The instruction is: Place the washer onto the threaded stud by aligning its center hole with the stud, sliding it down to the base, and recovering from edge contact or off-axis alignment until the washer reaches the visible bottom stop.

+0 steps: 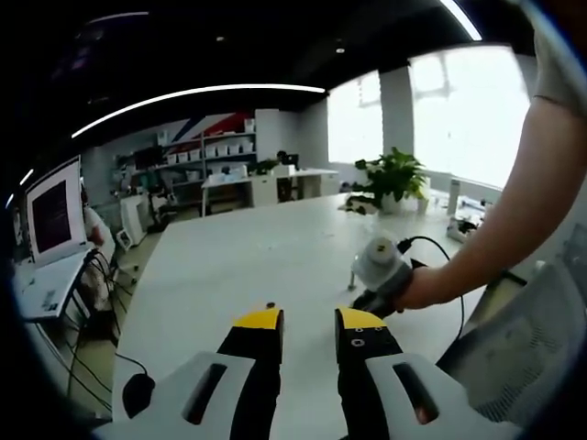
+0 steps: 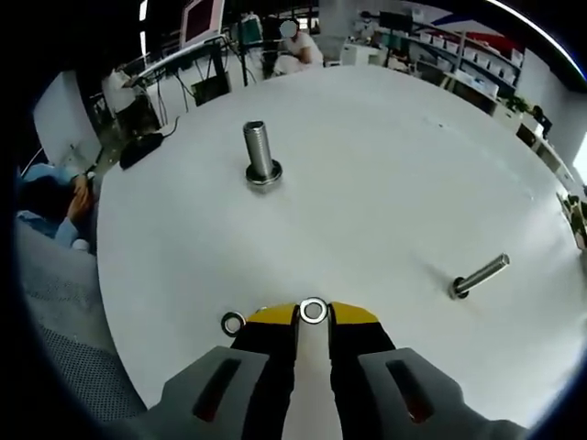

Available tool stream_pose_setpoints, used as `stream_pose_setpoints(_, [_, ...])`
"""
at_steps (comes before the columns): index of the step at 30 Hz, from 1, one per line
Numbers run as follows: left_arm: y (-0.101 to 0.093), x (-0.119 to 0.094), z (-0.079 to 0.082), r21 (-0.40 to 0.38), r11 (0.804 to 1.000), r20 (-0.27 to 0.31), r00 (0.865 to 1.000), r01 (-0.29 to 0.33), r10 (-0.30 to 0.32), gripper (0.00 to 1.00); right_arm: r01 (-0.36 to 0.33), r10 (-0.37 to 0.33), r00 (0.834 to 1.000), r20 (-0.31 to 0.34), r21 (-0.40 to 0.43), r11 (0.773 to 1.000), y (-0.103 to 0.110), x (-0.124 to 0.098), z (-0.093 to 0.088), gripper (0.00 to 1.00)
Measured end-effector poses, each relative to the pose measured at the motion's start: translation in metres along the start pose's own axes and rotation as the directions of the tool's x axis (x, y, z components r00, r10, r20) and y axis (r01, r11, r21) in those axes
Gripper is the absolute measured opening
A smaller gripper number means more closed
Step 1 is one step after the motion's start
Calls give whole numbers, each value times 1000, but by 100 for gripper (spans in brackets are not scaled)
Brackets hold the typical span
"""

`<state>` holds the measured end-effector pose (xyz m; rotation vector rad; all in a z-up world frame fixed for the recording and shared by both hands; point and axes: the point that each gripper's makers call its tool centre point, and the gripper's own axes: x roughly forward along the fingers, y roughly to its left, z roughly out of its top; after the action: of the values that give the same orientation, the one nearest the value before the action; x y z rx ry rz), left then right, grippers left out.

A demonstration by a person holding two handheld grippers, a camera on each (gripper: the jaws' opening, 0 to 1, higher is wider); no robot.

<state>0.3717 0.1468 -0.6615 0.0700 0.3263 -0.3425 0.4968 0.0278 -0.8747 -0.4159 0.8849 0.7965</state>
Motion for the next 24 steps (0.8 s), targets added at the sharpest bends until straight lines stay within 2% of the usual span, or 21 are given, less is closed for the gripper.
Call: stream_pose_setpoints(24, [-1, 0, -1, 6, 1000, -5, 1000, 2, -2, 20, 10, -10, 1000, -8, 9, 1000, -8, -3, -3, 13])
